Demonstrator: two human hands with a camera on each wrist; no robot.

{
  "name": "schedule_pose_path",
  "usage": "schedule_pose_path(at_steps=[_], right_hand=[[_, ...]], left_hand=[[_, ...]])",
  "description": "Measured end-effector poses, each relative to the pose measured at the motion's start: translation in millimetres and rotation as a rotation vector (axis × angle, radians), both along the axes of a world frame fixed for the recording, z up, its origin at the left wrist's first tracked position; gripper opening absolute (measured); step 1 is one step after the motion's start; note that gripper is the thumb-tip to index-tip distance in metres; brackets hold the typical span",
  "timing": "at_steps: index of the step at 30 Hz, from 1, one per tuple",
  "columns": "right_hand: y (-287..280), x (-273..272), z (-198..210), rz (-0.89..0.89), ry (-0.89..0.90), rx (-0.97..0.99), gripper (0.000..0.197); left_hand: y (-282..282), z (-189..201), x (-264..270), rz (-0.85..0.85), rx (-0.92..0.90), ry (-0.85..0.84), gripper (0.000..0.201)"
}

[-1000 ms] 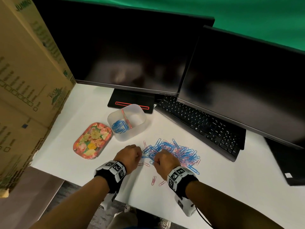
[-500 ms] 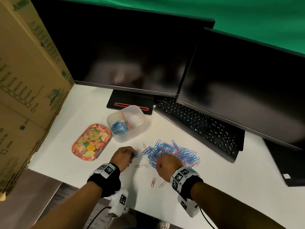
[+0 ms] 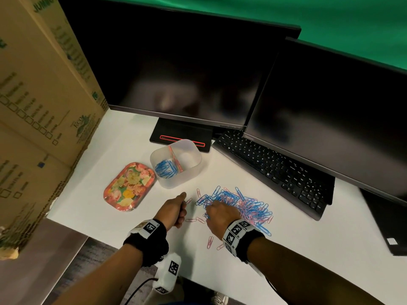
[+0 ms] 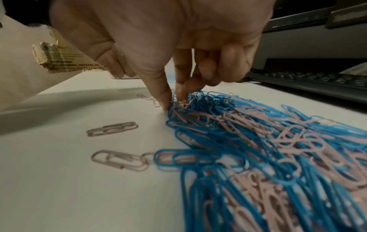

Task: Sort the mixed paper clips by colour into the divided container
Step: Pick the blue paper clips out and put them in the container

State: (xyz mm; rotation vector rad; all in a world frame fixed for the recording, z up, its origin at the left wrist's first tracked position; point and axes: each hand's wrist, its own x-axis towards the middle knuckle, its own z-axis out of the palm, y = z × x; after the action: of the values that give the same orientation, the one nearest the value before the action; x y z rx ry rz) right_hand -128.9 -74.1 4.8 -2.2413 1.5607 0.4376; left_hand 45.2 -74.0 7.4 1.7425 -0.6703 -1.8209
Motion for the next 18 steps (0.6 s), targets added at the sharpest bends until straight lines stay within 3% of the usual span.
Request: schedule_pose_path(at_steps=[3, 6, 8, 10, 13, 16, 18], right_hand=[[-1.3, -1.8, 0.1, -0.06, -0.052, -0.026, 0.023], [-1.9, -11.1, 1.4, -0.249, -0.219, -0.036, 0.021], [-2.1, -17.6, 0.2, -0.388, -0.387, -0.028, 0.024], [-3.1, -22.8, 2.5, -0.553, -0.569, -0.007, 0.014], [-6.4, -31.6, 7.1, -0.733, -0.72, 0.018, 0.008], [-7.8, -45.3, 5.9, -0.871, -0.864, 0.063, 0.019], [-6.7, -56.5, 7.6, -0.918, -0.882, 0.056, 0.023]], left_hand=[[3.4, -2.3, -1.2, -0.013, -0.052, -0.045, 0.031], [6.8, -4.2, -5.7, -0.114, -0.126, -0.146, 0.027], [8.9, -5.9, -10.6, -0.29, -0.26, -0.356, 0.02], [11.0, -7.4, -17.8, -0.445, -0.37, -0.505, 0.011], [10.2, -10.8, -28.0, -0.61, -0.497, -0.584, 0.011], [7.4, -15.7, -35.6, -0.898, -0.604, -0.731, 0.021], [6.3, -16.5, -39.8, -0.968, -0.623, -0.793, 0.023]])
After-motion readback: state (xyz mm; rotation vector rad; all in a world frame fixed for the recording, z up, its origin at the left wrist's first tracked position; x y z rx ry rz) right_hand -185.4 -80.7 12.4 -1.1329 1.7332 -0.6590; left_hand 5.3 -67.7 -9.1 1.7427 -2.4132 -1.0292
